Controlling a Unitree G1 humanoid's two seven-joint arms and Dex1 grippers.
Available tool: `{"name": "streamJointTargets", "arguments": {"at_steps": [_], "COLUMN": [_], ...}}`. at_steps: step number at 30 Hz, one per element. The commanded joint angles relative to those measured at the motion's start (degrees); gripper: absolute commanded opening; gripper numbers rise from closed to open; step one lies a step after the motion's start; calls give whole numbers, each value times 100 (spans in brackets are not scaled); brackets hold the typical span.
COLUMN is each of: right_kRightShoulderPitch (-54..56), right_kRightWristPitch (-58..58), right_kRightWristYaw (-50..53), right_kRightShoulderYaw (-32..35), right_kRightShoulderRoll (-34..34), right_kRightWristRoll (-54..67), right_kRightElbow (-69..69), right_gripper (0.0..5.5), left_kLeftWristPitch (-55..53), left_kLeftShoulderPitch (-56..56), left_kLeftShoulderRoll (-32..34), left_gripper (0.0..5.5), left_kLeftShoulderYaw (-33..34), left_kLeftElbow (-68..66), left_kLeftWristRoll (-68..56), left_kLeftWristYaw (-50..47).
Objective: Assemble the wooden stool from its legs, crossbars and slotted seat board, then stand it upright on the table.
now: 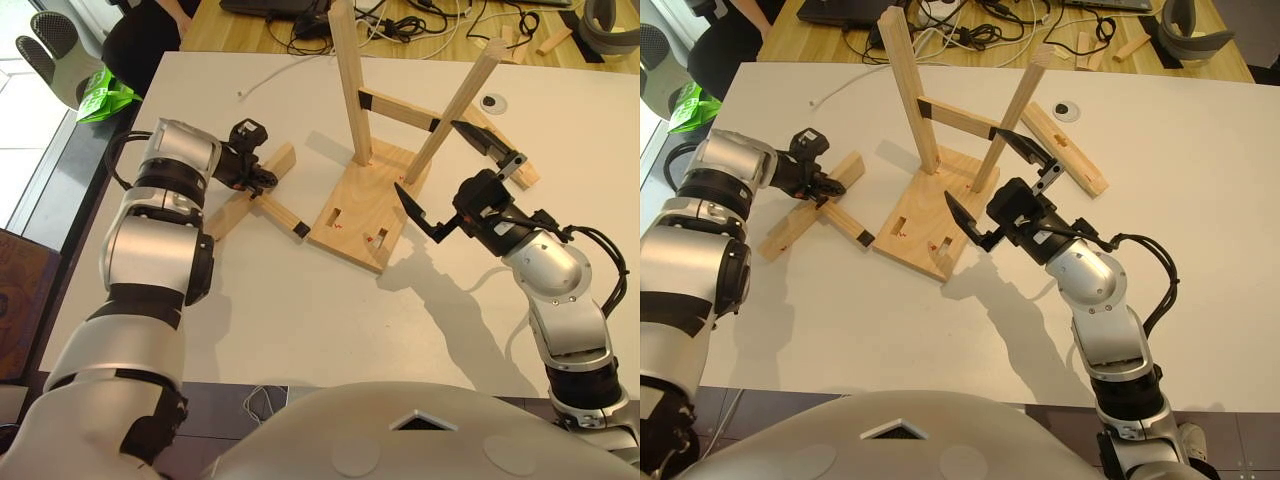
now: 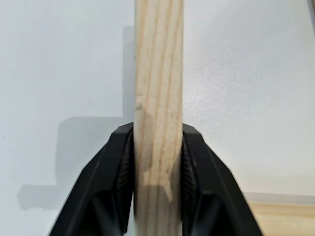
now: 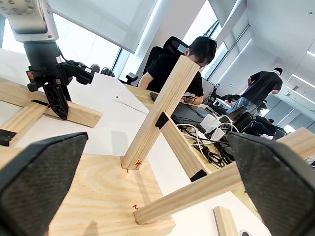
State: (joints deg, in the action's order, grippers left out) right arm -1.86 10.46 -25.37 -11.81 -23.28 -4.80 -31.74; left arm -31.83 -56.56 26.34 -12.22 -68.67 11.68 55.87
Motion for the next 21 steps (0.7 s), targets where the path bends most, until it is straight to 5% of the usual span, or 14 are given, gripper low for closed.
{"name": "streamJointTargets", "arguments": {"at_steps": [1, 13, 20, 21], "right_kRightShoulderPitch": [40, 316, 554, 559], "right_kRightWristPitch": [-37, -217, 314, 413], "right_kRightWristYaw": [44, 304, 63, -23], "right_kRightShoulderYaw": [11, 55, 642, 726], "right_kRightShoulderRoll": [19, 172, 335, 296], "right_kRightWristRoll": [-58, -217, 816, 976], "right_kRightElbow": [51, 362, 757, 810], "right_gripper": [540, 540, 540, 508], "left_kLeftWristPitch": [-8, -89, -485, -516], "left_kLeftShoulderPitch": [-112, -711, -779, -576], "left_kLeftShoulderRoll": [19, 963, 240, -12], "left_gripper": [103, 103, 103, 103], "left_kLeftShoulderYaw": [16, 840, 3104, 3527], "left_kLeftElbow": [101, 1832, 4529, 5167], "left_kLeftWristRoll": [-48, -658, -2245, -2553], "left_kLeftWristYaw": [174, 64, -2293, -2740]}}
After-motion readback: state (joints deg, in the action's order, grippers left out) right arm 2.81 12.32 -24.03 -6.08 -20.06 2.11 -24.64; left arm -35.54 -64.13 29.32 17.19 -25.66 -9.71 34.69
